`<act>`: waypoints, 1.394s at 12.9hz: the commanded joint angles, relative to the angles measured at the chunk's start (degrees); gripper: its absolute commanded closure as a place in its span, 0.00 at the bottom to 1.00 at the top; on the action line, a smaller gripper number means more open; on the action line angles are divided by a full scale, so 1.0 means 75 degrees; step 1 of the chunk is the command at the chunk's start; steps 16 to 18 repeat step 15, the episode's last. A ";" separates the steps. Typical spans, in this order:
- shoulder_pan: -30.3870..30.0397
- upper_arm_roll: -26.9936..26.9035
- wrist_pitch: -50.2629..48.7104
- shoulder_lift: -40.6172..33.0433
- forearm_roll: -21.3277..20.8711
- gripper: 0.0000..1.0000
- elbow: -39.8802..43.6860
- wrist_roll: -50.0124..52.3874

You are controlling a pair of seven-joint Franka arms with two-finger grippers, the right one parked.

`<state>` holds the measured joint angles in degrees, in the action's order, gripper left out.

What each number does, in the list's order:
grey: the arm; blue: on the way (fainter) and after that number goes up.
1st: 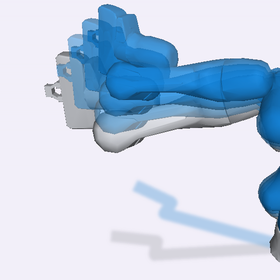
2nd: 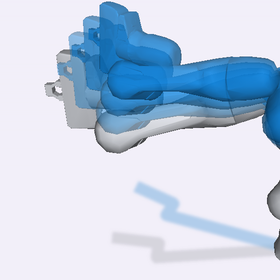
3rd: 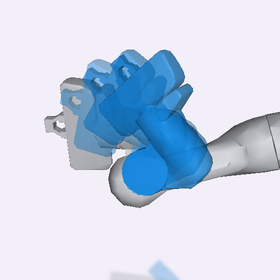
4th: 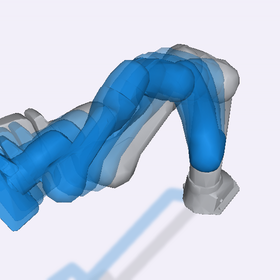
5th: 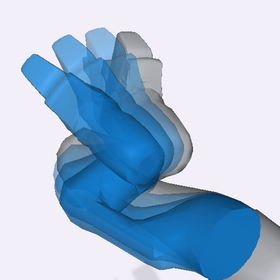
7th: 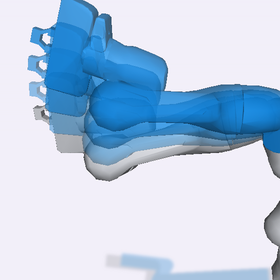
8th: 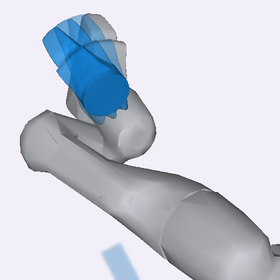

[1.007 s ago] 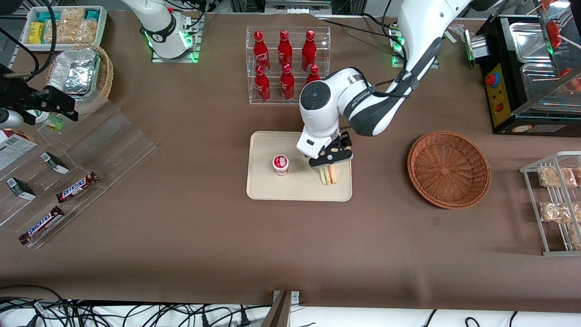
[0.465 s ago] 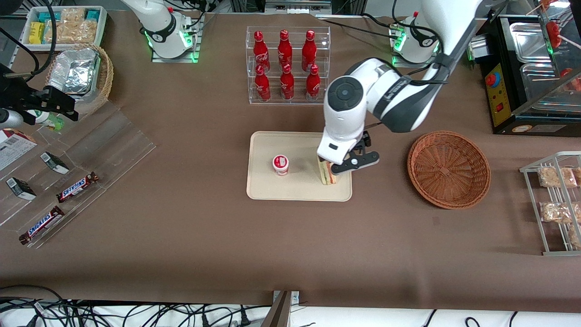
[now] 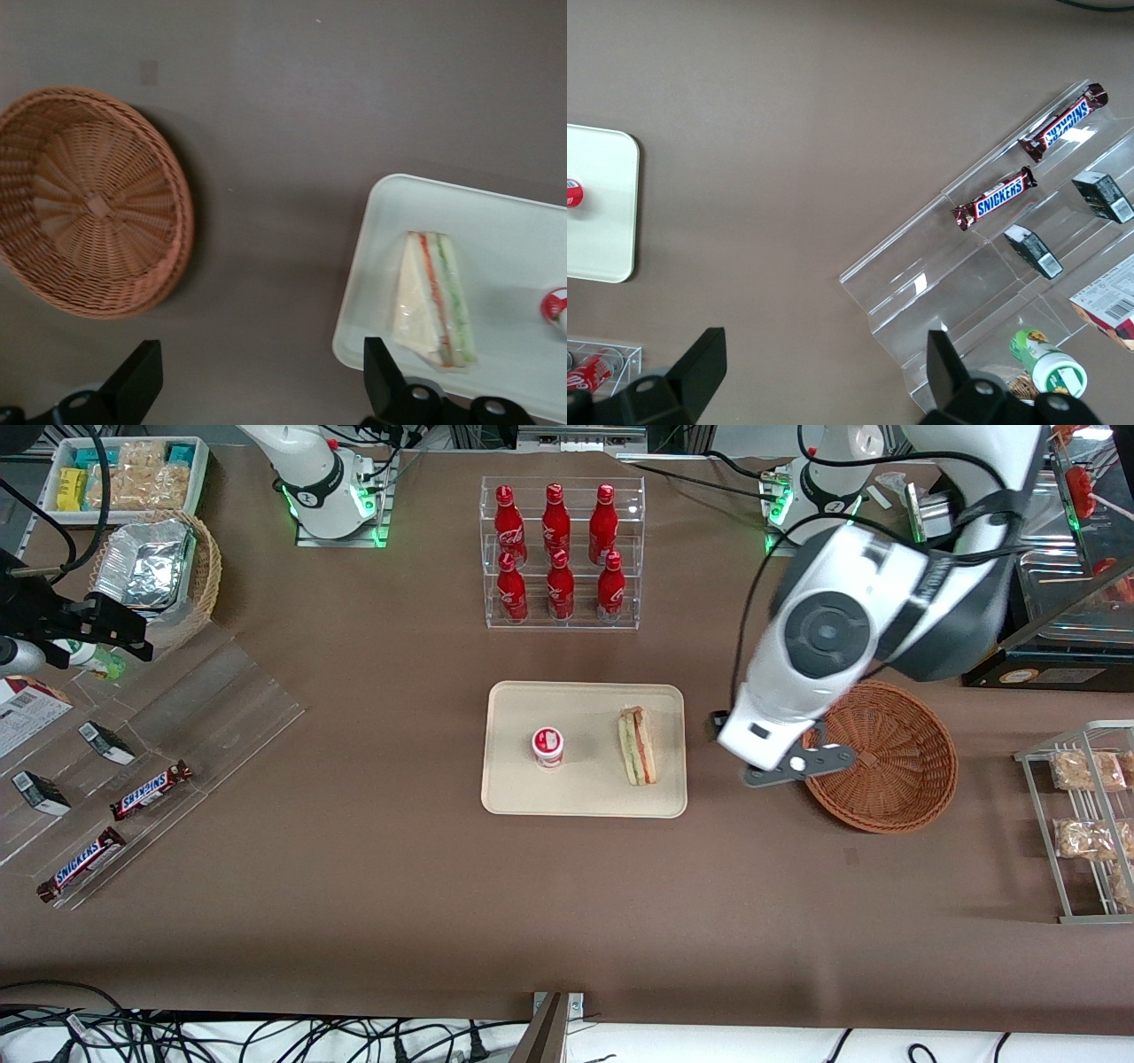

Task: Place sandwich from basket to tray

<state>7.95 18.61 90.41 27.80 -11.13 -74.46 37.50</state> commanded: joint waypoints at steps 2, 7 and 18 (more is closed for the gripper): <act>0.0089 -0.1318 -0.0266 -0.0412 0.0814 0.00 0.0132 -0.1807; 0.0065 -0.2562 -0.0442 -0.0577 0.1343 0.00 0.0108 -0.4303; -0.0052 -0.3056 -0.0383 -0.0519 0.2176 0.00 0.0120 -0.5187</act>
